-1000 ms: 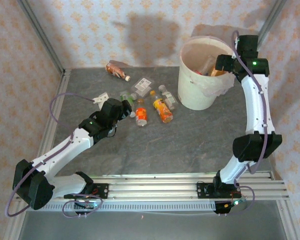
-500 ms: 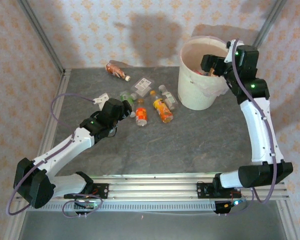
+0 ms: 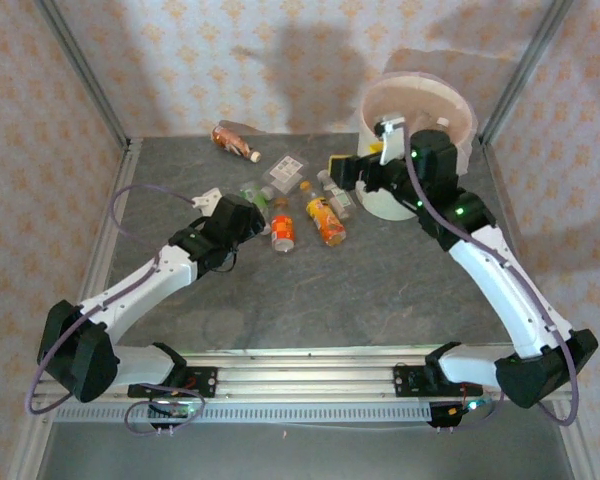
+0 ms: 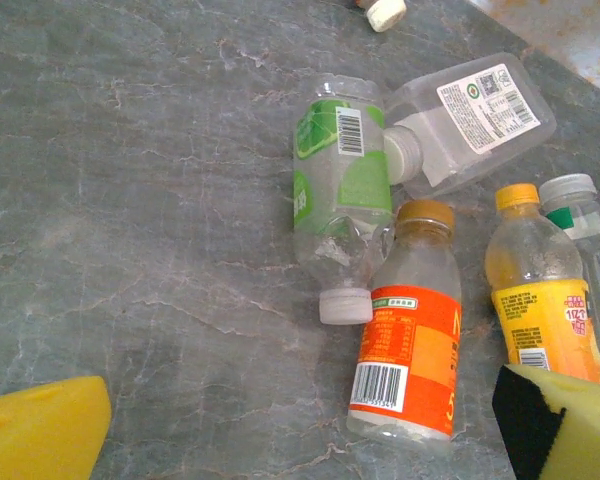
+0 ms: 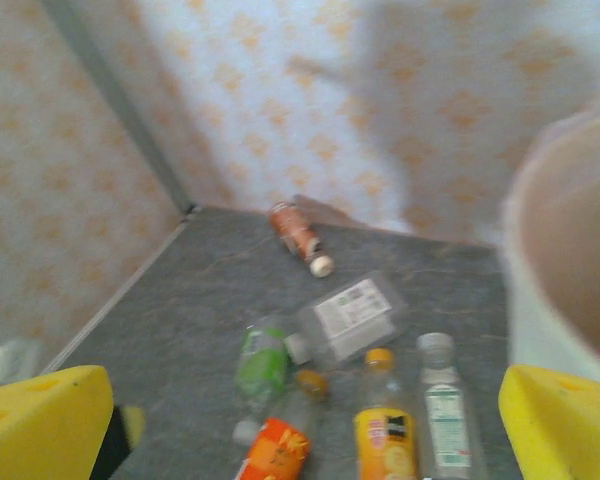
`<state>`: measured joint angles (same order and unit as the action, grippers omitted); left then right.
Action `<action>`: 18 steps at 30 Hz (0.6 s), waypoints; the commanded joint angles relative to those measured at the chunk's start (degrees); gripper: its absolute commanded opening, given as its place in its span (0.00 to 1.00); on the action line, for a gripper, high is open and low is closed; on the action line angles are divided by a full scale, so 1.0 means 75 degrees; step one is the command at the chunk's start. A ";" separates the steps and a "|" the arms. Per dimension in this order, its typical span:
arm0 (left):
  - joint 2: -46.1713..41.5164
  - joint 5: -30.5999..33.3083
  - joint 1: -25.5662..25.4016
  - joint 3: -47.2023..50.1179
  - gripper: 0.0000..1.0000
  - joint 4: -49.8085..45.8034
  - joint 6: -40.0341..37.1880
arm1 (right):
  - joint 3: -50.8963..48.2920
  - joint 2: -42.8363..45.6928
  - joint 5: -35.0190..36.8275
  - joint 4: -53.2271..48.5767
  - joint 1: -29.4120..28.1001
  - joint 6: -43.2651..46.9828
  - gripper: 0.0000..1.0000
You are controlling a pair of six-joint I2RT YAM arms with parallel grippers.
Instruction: Put the plastic bottles in the bin
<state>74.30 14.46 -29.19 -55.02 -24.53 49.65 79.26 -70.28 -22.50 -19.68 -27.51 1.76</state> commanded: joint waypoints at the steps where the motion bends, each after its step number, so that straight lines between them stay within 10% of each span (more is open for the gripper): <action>1: 0.0270 -0.0033 0.0084 -0.0381 1.00 -0.0281 -0.0008 | -0.0339 0.0283 0.0669 0.0655 -0.0328 0.0256 0.99; 18: 0.3054 -0.0435 0.0180 -0.2155 1.00 -0.0362 -0.0878 | -0.0943 0.0610 0.1113 0.0351 -0.0662 0.0364 0.99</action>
<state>94.56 11.05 -28.34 -67.35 -24.97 45.98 72.84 -66.98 -15.14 -18.11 -32.05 3.73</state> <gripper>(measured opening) 0.999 0.993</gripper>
